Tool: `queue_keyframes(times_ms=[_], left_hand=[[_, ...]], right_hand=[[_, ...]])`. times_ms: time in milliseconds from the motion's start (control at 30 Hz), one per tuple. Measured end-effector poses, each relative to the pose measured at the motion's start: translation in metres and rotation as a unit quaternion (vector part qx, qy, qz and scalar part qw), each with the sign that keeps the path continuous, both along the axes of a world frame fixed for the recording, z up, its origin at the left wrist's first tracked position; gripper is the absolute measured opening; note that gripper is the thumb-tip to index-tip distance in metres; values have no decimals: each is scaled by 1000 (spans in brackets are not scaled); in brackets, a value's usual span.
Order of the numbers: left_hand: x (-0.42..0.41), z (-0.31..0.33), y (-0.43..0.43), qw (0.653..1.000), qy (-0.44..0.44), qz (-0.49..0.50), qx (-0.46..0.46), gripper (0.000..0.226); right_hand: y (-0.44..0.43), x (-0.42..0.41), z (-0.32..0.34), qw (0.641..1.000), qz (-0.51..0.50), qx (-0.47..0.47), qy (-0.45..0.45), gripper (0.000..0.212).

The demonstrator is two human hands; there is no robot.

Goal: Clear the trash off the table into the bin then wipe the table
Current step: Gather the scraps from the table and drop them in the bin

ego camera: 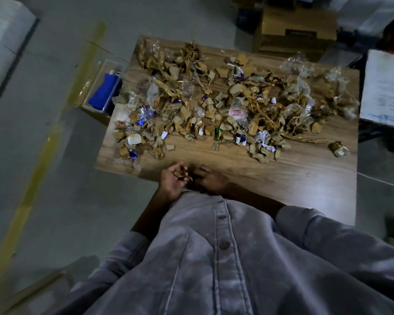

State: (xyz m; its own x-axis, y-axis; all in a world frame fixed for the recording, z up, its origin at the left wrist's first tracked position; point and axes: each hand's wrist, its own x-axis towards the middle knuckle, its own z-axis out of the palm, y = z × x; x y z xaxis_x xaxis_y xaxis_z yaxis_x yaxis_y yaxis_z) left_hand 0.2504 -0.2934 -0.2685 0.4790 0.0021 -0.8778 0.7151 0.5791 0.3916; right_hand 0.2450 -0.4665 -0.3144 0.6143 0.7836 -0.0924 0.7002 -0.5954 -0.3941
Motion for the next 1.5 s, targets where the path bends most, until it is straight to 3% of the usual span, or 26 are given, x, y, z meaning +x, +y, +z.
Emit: queue_keyframes(times_ms=[167,233,333,433,567,700,767,933,1033,1133,1167,1267,1400,1500], left_hand=[[3,-4,-1,1000,5,-13,-26,22],[8,-1,-8,998,-6,-58,-17,22],[23,2,-24,989,-33,-143,8,24],[50,20,-44,980,-88,-175,9,28],[100,56,-76,964,-166,-210,2,35],[119,76,-86,922,-181,-323,111,43],[116,69,-83,915,-184,-323,155,51],[72,32,-56,931,-155,-247,219,61],[34,23,-42,921,-160,-221,278,54],[8,20,-32,901,-150,-217,345,16],[5,19,-28,891,-152,-216,370,16],[6,20,-8,877,-184,-187,402,20],[18,23,37,813,-192,-89,543,26],[37,22,80,782,-67,-118,609,71]], right_hand=[[-12,0,18,976,-129,-31,170,31],[-28,2,28,954,-210,6,215,24],[-44,15,40,908,-357,101,194,15],[-45,41,62,866,-458,131,155,17],[-43,84,102,830,-502,210,122,21],[-51,110,112,810,-534,217,102,26],[-57,108,105,809,-531,220,123,27],[-68,66,78,758,-592,204,185,24],[-57,40,66,766,-562,168,264,23],[-35,31,63,791,-526,189,248,19],[-28,30,63,802,-507,191,252,18],[-14,30,68,836,-450,177,259,22],[5,37,68,831,-458,184,256,19],[27,48,64,824,-492,168,226,20]])
